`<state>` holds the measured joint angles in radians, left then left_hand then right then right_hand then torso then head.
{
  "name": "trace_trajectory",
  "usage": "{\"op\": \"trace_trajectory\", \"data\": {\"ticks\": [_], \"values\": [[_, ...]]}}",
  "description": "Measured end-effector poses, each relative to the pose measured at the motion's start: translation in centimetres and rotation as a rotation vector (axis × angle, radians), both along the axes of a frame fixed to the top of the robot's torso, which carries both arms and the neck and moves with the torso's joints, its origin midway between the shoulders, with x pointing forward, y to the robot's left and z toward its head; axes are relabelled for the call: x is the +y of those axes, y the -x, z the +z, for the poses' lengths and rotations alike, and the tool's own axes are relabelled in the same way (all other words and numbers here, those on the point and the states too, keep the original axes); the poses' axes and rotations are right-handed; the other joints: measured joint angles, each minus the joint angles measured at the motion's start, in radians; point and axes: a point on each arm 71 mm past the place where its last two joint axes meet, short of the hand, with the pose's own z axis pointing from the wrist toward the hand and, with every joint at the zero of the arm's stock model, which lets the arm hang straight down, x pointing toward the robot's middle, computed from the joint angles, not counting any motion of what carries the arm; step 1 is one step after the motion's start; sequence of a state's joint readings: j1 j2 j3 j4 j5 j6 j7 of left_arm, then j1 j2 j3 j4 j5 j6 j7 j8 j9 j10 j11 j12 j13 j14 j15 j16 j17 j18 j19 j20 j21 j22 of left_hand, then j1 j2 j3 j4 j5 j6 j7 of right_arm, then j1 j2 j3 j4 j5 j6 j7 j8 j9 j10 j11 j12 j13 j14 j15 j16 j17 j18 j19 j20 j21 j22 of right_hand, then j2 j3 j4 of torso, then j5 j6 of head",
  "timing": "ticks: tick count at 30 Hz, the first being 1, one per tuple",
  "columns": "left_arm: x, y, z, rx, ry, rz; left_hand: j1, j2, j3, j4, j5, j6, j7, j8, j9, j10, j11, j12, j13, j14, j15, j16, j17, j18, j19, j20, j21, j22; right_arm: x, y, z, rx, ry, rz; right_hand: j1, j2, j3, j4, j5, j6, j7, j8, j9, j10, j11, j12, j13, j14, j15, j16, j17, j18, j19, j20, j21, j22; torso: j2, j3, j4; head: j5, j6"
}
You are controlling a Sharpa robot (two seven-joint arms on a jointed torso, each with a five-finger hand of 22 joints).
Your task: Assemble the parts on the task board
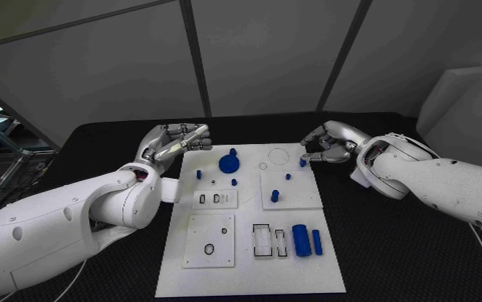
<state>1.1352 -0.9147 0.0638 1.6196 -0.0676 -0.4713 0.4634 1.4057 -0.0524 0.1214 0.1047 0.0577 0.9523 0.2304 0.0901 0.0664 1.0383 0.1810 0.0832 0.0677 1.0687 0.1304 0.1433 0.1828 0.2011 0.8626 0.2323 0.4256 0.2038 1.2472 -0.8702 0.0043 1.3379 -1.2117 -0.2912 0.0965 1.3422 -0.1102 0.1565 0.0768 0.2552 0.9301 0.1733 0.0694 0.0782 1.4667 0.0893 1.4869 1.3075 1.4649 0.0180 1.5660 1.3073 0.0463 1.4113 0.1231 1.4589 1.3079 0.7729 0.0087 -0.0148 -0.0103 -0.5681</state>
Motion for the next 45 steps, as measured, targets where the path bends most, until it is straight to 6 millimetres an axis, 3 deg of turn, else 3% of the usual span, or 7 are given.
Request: {"op": "trace_trajectory", "data": {"ticks": [15, 45], "values": [[0.0, -0.1, 0.0, 0.001, 0.0, 0.001, 0.0, 0.0, 0.0, 0.0, 0.0, 0.0, 0.0, 0.0, 0.0, 0.0, 0.0, 0.0, 0.0, 0.0, 0.0, 0.0, 0.0, 0.0, 0.0, 0.0, 0.0, 0.0, -0.1, -0.2, -1.2, 0.05, 0.029, 0.005, 0.004, 0.004, -0.003, -0.003, -0.005, 0.0, 0.0, 0.0, 0.0, 0.0, 0.0, 0.0, 0.0, 0.0, 0.0, 0.0, 0.001, 0.0, 0.0, 0.0, 0.0, 0.0, 0.0, -0.0012, 0.0002, -0.006, -0.01], [0.2, -0.1, -0.1, 0.002, 0.0, 0.004, 0.0, 0.0, 0.0, 0.0, 0.0, 0.0, 0.0, 0.0, 0.0, 0.0, 0.0, 0.0, 0.0, 0.0, 0.0, 0.0, 0.001, 0.0, 0.0, 0.0, 0.0, 0.0, 0.6, -0.5, -2.2, 0.087, 0.074, 0.018, 0.024, 0.024, -0.006, -0.011, -0.005, 0.052, -0.009, 0.021, 0.01, 0.0, 0.0, 0.004, 0.0, 0.0, 0.0, -0.001, 0.0, 0.0, 0.004, -0.004, 0.0, 0.0, -0.001, -0.0012, 0.0006, -0.004, -0.013]]}}
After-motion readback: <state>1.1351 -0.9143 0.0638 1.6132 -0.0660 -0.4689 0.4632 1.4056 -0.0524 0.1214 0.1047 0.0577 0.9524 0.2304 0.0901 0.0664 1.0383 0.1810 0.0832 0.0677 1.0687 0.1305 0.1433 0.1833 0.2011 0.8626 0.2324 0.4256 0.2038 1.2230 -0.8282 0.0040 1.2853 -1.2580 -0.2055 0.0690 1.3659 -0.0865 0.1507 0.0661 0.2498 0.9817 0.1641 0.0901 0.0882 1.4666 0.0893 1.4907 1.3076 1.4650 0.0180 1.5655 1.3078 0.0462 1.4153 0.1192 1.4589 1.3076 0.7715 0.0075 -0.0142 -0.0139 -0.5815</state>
